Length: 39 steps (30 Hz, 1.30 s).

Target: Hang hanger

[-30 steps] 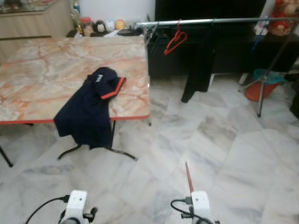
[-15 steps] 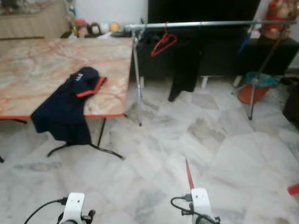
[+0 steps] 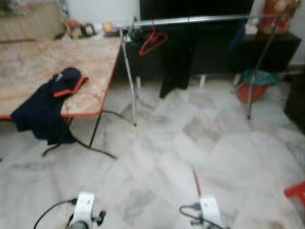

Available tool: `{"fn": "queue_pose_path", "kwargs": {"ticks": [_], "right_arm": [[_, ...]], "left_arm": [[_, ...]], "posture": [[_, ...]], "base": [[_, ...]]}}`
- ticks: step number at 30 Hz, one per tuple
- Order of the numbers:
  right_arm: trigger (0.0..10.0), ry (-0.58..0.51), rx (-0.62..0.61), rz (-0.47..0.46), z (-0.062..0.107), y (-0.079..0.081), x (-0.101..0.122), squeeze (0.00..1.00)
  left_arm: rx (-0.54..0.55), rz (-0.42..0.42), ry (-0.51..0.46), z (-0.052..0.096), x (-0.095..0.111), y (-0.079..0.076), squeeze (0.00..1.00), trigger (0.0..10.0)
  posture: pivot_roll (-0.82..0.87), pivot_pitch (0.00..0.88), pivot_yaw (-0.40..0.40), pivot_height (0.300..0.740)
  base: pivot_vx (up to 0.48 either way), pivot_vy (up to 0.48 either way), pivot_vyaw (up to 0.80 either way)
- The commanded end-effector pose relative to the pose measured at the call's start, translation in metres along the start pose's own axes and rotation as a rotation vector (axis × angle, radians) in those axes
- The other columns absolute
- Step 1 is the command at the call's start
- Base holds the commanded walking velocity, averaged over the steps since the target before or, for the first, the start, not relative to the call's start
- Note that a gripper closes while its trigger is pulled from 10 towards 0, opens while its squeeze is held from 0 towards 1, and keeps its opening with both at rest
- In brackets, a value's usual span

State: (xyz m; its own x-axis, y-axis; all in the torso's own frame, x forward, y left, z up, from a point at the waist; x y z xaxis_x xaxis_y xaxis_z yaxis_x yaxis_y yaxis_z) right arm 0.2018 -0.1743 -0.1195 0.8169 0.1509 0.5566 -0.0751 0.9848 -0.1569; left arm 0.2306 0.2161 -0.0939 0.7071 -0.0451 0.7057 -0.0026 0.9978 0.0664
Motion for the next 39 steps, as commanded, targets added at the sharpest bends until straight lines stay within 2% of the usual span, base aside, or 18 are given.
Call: {"fn": "queue_pose_path", "kwargs": {"ticks": [1,5,7,8,10,11,12,13,14,15,17,21,25,28,30,32,35,39], "right_arm": [[10.0,-0.018,0.026,-0.009,0.000,0.010,0.004,0.00],[10.0,-0.027,0.025,-0.004,0.000,0.007,0.006,0.00],[10.0,-0.020,0.055,0.031,-0.001,0.007,0.008,0.00],[10.0,-0.024,0.097,0.165,-0.002,0.010,0.012,0.00],[10.0,-0.038,0.108,0.250,-0.002,0.010,0.015,0.00],[10.0,-0.045,0.117,0.351,-0.003,0.008,0.020,0.00],[10.0,-0.046,0.119,0.377,-0.003,0.008,0.021,0.00],[10.0,-0.049,0.148,0.453,-0.004,0.010,0.025,0.00],[10.0,-0.049,0.148,0.453,-0.004,0.010,0.025,0.00],[10.0,-0.078,0.179,0.632,-0.005,0.009,0.040,0.00],[10.0,-0.127,0.197,0.768,-0.005,0.008,0.061,0.00],[10.0,-0.176,0.214,0.752,-0.004,0.006,0.083,0.00],[10.0,-0.245,0.299,0.894,0.002,0.005,0.109,0.00],[10.0,-0.269,0.331,0.942,0.006,0.000,0.124,0.00],[10.0,-0.294,0.470,0.995,0.017,-0.003,0.136,0.00],[10.0,-0.296,0.489,1.006,0.019,-0.003,0.136,0.00],[10.0,-0.352,0.631,1.023,0.038,-0.006,0.152,0.00],[10.0,-0.422,0.698,0.977,0.050,-0.001,0.165,0.00]], "left_arm": [[0.009,-0.012,0.004,0.001,-0.001,0.007,0.00,10.0],[0.003,-0.026,-0.008,0.001,0.001,0.007,0.00,10.0],[-0.005,-0.031,-0.032,0.000,0.007,0.006,0.00,10.0],[-0.018,-0.049,-0.056,-0.001,0.014,0.005,0.00,10.0],[-0.026,-0.060,-0.068,-0.001,0.017,0.005,0.00,10.0],[-0.049,-0.100,-0.081,-0.002,0.022,0.002,0.00,10.0],[-0.055,-0.111,-0.084,-0.002,0.023,0.001,0.00,10.0],[-0.067,-0.136,-0.096,-0.002,0.026,0.000,0.00,10.0],[-0.067,-0.136,-0.096,-0.002,0.026,0.000,0.00,10.0],[-0.088,-0.173,-0.129,-0.002,0.034,-0.001,0.00,10.0],[-0.111,-0.194,-0.185,-0.002,0.047,0.000,0.00,10.0],[-0.148,-0.216,-0.267,0.000,0.066,0.001,0.00,10.0],[-0.260,-0.329,-0.400,0.008,0.092,-0.009,0.00,10.0],[-0.319,-0.351,-0.480,0.015,0.108,-0.013,0.00,10.0],[-0.419,-0.400,-0.588,0.029,0.129,-0.021,0.00,10.0],[-0.435,-0.417,-0.598,0.032,0.131,-0.023,0.00,10.0],[-0.565,-0.532,-0.689,0.058,0.152,-0.033,0.00,10.0],[-0.629,-0.563,-0.688,0.067,0.154,-0.039,0.00,10.0]], "posture": [[0.00,0.000,0.029,0.740],[0.00,0.000,0.028,0.740],[-0.01,0.000,0.027,0.740],[-0.01,0.000,0.027,0.740],[-0.01,0.000,0.027,0.740],[-0.01,0.000,0.025,0.740],[-0.01,0.000,0.025,0.740],[0.00,0.003,0.028,0.740],[0.00,0.003,0.028,0.740],[-0.01,0.005,0.030,0.740],[-0.02,0.005,0.031,0.740],[-0.01,0.004,0.028,0.740],[0.00,0.008,0.028,0.740],[-0.01,0.005,0.026,0.740],[-0.01,0.006,0.022,0.740],[-0.01,0.006,0.022,0.740],[0.00,0.010,0.017,0.740],[0.00,0.010,0.017,0.740]], "base": [[0.000,0.000,0.00],[0.000,0.000,0.00],[0.000,0.000,0.00],[0.000,0.000,0.00],[0.000,0.000,0.00],[0.000,0.000,0.00],[0.000,0.000,0.00],[0.000,0.000,0.00],[0.000,0.000,0.00],[0.000,0.000,0.00],[0.000,0.000,0.00],[0.000,0.000,0.00],[0.000,0.000,0.00],[0.000,0.000,0.00],[0.000,0.000,0.00],[0.000,0.000,0.00],[0.000,0.000,0.00],[0.000,0.000,0.00]]}}
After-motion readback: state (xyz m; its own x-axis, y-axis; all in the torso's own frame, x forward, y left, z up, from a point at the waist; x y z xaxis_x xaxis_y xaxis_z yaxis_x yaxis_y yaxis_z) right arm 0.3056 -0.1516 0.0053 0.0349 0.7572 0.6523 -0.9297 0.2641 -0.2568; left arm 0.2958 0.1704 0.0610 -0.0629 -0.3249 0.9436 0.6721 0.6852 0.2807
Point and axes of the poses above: a point about 5 cm out from each wrist's last joint towards the gripper, its own z axis pointing back from the gripper into the wrist, its own x axis along the axis of the wrist's last joint, y = z × x, the point moved 4 cm from there along -z, pointing out of the wrist towards the gripper, and after that the axes turned 3 degrees about z, right-handed, at the moved point
